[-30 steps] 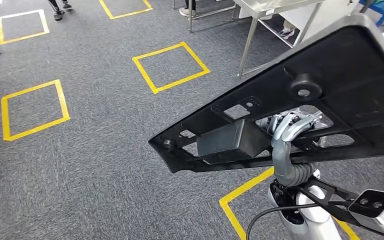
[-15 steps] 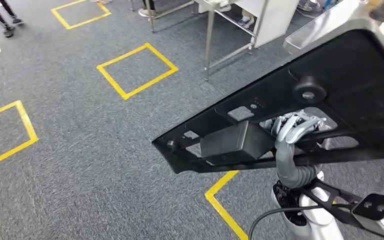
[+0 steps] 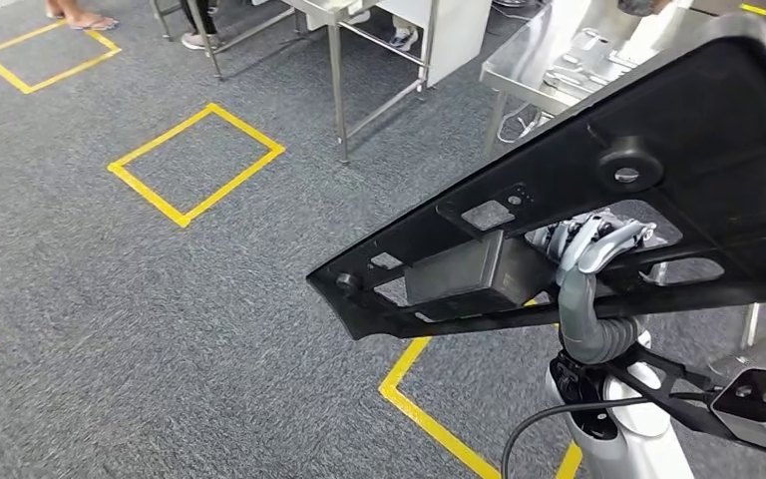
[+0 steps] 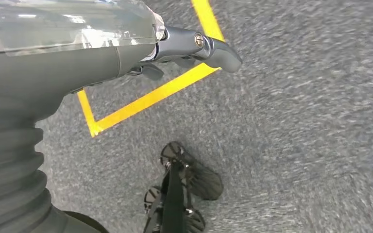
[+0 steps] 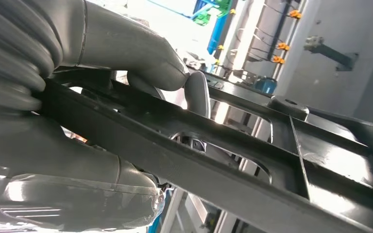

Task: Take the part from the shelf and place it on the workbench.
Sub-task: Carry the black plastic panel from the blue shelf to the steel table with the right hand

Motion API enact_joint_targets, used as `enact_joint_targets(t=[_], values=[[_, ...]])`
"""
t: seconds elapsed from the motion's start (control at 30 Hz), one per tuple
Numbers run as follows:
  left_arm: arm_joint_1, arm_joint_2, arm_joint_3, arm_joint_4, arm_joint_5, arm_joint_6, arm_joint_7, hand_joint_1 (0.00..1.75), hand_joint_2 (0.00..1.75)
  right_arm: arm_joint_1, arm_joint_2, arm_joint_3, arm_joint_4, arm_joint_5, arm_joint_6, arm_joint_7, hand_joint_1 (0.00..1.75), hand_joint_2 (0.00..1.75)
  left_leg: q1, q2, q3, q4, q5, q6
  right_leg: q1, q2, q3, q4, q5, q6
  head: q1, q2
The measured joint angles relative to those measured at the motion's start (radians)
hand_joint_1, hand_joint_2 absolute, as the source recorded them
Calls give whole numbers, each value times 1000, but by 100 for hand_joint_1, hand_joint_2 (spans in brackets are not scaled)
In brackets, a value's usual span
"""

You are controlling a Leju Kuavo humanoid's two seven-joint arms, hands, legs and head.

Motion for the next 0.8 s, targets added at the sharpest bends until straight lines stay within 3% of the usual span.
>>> enact_joint_targets(t=[0.07,0.13,0.17,0.2,0.23,0.3,0.37,0.43,0.47,0.53,0.6,0.67,0.7,0.73,0.8], values=[[2,0,0,0,0,0,0,0,175,-6,-1,-3,3,-1,0,1,175,175,-1,29,2,-5,0,10,1,-71,-52,103,-54,7,7,0],[4,0,0,0,0,1,0,0,175,-9,-1,-4,8,-1,0,2,175,175,-3,59,3,-4,-3,12,-4,-95,-121,236,-105,14,9,0],[4,0,0,0,0,1,1,0,175,-9,-2,-5,10,-1,0,2,175,175,-4,73,4,-4,-5,12,-5,-98,-138,267,-107,16,9,0],[4,0,0,0,0,1,1,0,175,-9,-3,-6,12,-1,0,2,175,175,-4,87,6,-4,-7,11,-6,-101,-134,256,-89,16,10,0],[3,0,0,0,0,1,1,0,175,-9,-4,-8,13,-1,0,2,175,175,-5,100,10,-4,-10,9,-5,-109,-107,202,-54,14,10,0],[2,-1,0,0,0,1,1,0,175,-11,-5,-10,14,-1,0,2,175,175,-8,122,21,-4,-18,3,3,-150,-28,52,8,3,10,0],[2,-2,0,0,-1,1,2,0,175,-16,-5,-11,15,-2,1,2,175,175,-12,143,28,-3,-26,-6,14,-176,8,-22,26,-10,9,0],[-1,-2,-1,0,-1,1,3,0,175,-19,-6,-12,17,-4,2,2,175,175,-15,165,35,-5,-31,-17,16,-157,5,-26,24,-20,9,0],[-4,-2,-1,0,-2,1,3,0,175,-20,-7,-14,17,-5,2,2,175,175,-13,163,38,-3,-36,-23,14,-145,7,-30,26,-25,9,0],[-7,-3,-2,0,-4,1,3,0,175,-25,-8,-15,18,-7,2,3,175,175,-11,119,20,48,-71,-30,6,-122,12,-39,30,-36,6,0],[-5,-4,-2,0,-8,2,4,0,175,-29,-7,-15,19,-8,2,5,175,175,-8,65,-42,177,-133,-34,2,-98,15,-41,32,-43,1,0],[0,-4,-2,0,-12,6,7,0,175,-26,-6,-15,21,-7,2,8,175,175,-7,52,-101,281,-159,-37,4,-68,16,-40,31,-44,-2,0],[1,-4,-2,0,-12,8,8,0,175,-23,-6,-15,21,-7,3,8,175,175,-7,50,-109,282,-142,-36,4,-53,16,-39,30,-43,-2,0],[2,-4,-2,0,-14,9,9,0,175,-21,-6,-15,22,-7,4,9,175,175,-7,47,-99,244,-107,-34,4,-38,18,-37,30,-42,-2,0],[1,-3,-4,0,-17,9,9,0,175,-19,-6,-16,22,-5,5,8,175,175,-5,11,-47,108,-29,-27,5,-9,18,-32,26,-37,-1,0]])
